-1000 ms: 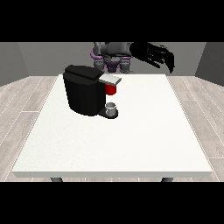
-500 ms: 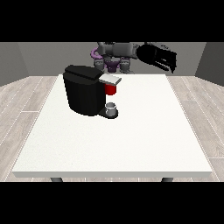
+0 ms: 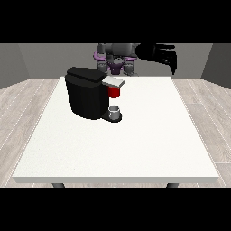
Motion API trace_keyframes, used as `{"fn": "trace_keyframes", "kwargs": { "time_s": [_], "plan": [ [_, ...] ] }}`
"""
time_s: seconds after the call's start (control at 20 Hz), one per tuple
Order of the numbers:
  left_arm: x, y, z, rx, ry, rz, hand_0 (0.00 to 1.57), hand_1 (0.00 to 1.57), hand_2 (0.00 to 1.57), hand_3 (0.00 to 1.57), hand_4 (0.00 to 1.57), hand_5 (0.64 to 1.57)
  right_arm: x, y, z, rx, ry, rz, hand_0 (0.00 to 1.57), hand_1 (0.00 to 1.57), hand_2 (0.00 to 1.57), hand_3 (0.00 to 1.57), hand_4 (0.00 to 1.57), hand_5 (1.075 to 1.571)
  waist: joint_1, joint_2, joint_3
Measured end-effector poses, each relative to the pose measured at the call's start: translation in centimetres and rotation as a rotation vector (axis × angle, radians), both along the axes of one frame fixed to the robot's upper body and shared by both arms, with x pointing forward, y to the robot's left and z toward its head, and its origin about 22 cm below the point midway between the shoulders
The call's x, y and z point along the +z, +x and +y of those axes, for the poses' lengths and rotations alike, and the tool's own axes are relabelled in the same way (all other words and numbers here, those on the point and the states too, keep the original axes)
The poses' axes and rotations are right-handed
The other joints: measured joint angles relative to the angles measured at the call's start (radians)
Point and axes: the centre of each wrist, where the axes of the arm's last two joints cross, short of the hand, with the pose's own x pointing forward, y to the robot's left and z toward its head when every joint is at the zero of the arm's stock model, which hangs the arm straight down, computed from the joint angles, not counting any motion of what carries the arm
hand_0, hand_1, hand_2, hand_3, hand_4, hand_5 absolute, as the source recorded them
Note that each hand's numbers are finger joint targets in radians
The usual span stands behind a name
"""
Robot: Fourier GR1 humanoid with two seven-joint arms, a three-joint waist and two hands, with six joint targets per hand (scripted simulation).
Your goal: Insert the coffee pod into the coffee machine and close the lid
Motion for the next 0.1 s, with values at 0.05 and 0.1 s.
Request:
{"fn": "trace_keyframes", "kwargs": {
  "time_s": [0.05, 0.1],
  "plan": [
    [-0.61, -0.1, 0.36, 0.019, -0.004, 0.014, 0.0, 0.0, 0.0, 0.0, 0.27, 1.571, -1.06, -0.37, 0.89, 0.03, 0.0, 0.0, 0.0, 0.0, 0.0, 0.0, 0.26, 1.571, -0.024, -0.013, -0.0001],
    [-1.39, -0.34, 0.99, 0.038, -0.009, 0.028, 0.0, 0.0, 0.0, 0.0, 0.27, 1.571, -1.95, -0.66, 1.4, 0.059, 0.003, 0.005, 0.0, 0.0, 0.0, 0.0, 0.26, 1.571, -0.047, -0.027, -0.0002]
  ]
}}
